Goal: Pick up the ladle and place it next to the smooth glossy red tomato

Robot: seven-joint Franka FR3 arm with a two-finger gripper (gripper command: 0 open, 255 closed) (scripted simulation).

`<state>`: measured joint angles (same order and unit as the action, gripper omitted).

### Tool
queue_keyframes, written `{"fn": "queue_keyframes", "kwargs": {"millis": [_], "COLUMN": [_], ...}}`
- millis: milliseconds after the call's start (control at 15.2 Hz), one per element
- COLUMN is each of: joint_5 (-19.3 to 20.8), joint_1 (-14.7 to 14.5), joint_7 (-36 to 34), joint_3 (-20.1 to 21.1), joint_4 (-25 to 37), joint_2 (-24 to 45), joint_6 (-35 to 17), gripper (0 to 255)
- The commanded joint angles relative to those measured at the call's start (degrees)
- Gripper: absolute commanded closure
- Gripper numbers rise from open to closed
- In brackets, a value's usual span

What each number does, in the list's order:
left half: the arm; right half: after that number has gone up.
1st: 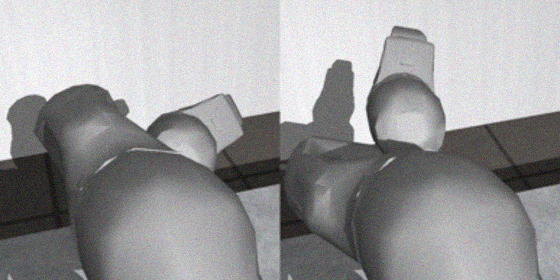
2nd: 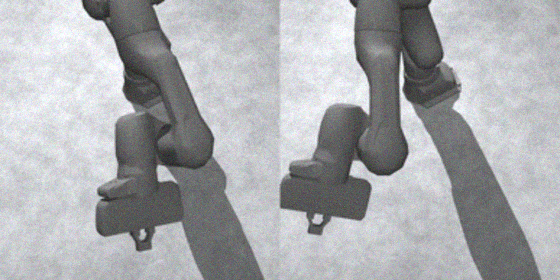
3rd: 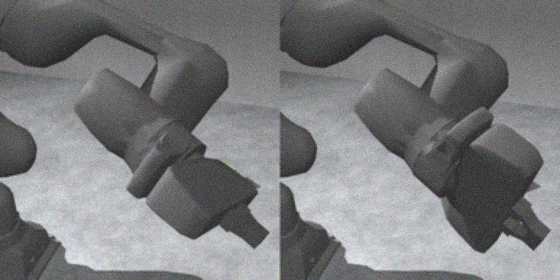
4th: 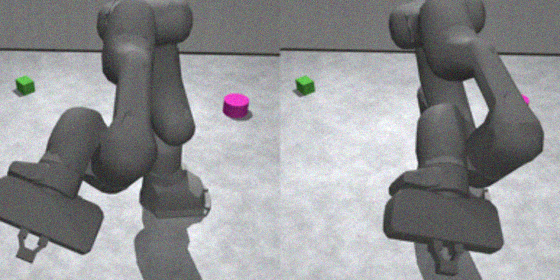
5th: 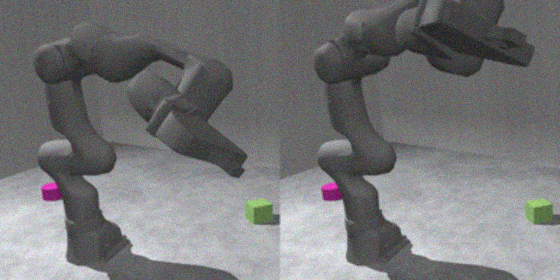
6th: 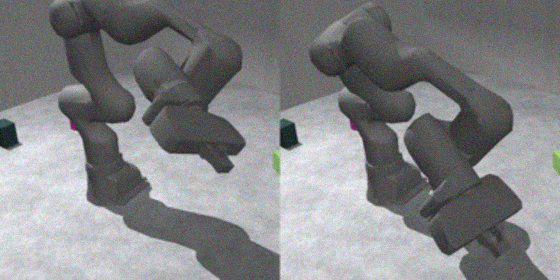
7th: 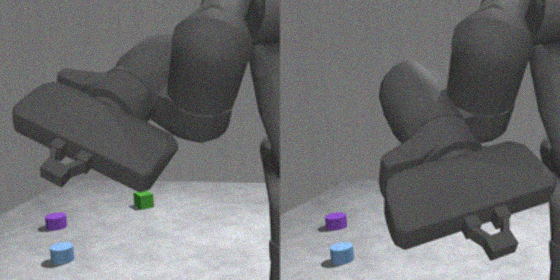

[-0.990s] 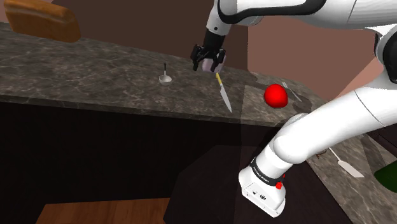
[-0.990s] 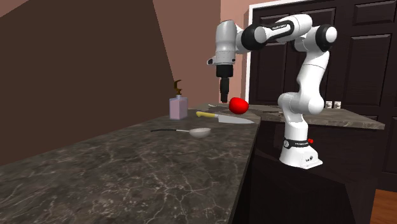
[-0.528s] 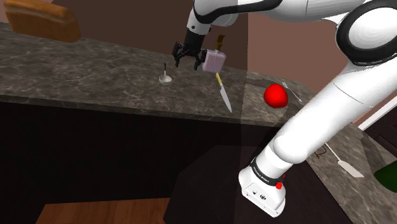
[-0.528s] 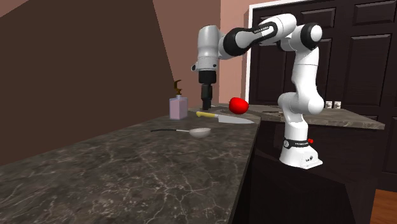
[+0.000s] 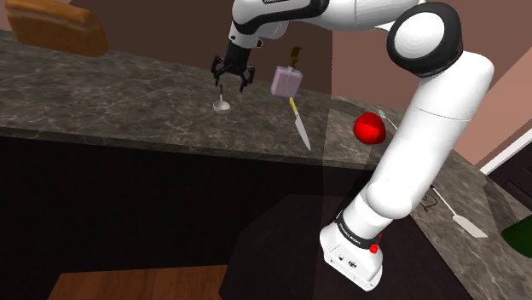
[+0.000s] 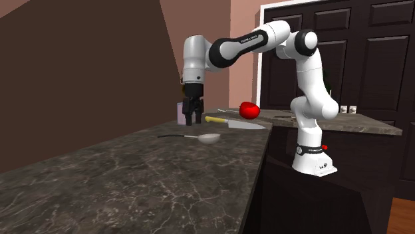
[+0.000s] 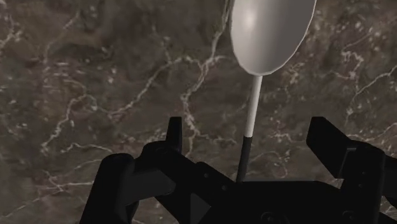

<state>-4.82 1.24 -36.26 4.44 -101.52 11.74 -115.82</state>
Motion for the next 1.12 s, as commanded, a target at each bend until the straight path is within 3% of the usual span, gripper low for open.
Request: {"fn": "queue_keyframes", "kwargs": {"millis": [0, 528, 1056], "joint_5": [-0.19, -0.20, -0.20], "joint_1": [-0.19, -0.52, -0.52], "joint_7": [-2.18, -2.15, -2.15], "joint_3": [-0.15, -0.05, -0.05], "joint_4": [5.35, 2.35, 2.36], "joint_2": [4.78, 6.82, 6.82], "joint_6": [0.27, -4.79, -4.77], "gripper": [0, 0, 0]}}
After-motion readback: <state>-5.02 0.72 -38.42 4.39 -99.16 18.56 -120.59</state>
